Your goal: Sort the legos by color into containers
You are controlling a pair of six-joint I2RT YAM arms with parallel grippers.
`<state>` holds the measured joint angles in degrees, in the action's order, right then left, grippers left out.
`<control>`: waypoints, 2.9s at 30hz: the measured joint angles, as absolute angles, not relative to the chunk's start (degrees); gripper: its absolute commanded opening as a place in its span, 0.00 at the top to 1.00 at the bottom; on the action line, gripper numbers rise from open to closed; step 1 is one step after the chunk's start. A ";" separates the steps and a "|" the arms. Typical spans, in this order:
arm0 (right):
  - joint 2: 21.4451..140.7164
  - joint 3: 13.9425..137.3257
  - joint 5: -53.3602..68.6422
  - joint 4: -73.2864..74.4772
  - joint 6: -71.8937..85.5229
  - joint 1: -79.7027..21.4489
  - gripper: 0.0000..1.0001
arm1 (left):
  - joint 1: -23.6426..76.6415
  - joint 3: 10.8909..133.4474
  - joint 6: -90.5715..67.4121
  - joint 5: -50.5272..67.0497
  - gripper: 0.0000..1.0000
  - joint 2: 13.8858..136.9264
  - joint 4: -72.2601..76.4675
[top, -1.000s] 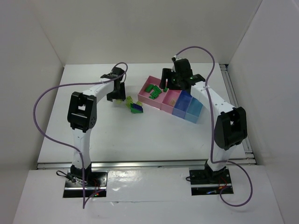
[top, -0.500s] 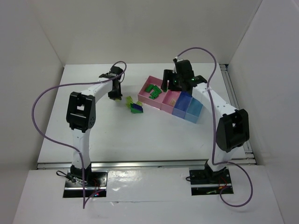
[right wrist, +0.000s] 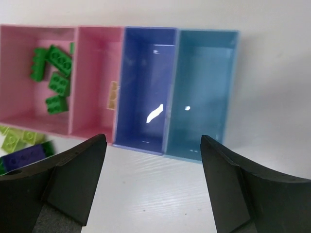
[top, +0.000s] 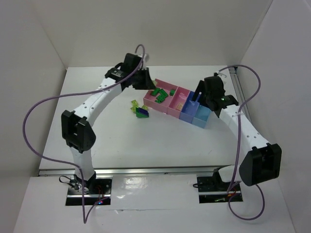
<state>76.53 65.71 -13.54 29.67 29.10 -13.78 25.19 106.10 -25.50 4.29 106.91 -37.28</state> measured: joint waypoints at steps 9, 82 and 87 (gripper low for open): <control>66.54 61.84 -22.87 34.39 34.76 -12.99 0.11 | 36.99 132.38 -29.71 14.00 1.00 129.75 -36.93; 88.31 70.63 5.58 29.06 26.44 -28.53 0.12 | 19.33 73.69 -32.77 5.65 0.00 86.61 -32.77; 90.26 72.23 8.14 27.33 28.49 -30.39 0.10 | 20.40 74.74 -28.16 3.79 0.00 92.68 -31.92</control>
